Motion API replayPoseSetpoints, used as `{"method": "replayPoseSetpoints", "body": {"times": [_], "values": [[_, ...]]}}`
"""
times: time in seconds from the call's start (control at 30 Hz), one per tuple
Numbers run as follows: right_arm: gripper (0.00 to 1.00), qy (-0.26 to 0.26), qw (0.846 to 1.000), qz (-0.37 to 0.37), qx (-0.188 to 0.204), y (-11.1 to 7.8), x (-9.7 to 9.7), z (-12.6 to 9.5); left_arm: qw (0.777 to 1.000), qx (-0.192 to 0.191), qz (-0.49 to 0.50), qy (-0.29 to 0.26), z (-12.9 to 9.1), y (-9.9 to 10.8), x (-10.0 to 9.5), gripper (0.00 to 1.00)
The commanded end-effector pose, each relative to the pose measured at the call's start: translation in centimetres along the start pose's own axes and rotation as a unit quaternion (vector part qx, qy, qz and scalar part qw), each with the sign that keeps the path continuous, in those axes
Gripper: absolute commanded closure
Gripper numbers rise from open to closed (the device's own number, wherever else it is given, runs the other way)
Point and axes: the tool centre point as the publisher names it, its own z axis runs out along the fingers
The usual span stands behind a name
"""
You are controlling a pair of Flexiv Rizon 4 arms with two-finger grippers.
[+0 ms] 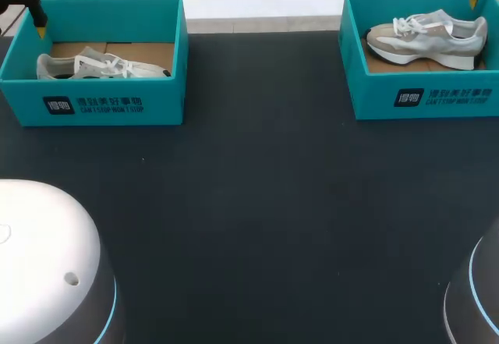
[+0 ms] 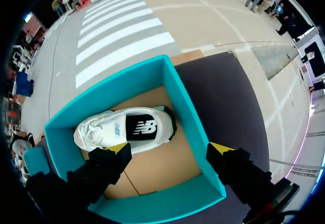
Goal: Take the shoe out of the shoebox, open the shoe tongue, remove and reinsert the insole, then place the shoe into the shoebox
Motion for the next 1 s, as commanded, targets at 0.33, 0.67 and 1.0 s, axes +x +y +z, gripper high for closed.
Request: {"method": "replayPoseSetpoints", "body": {"times": [0.33,0.67,1.0], "values": [[0.55,-0.023,1.0,-0.005,0.004,0.7,1.6,2.1,1.0,-0.001,0.0,0.0,0.0,-0.2,0.0,0.0],[0.56,-0.023,1.0,0.013,0.01,1.7,1.6,4.3,1.0,-0.001,0.0,0.0,0.0,-0.2,0.0,0.0],[0.6,-0.036,0.999,0.012,0.02,1.8,1.8,6.3,1.0,-0.001,0.0,0.0,0.0,-0.2,0.0,0.0]]}}
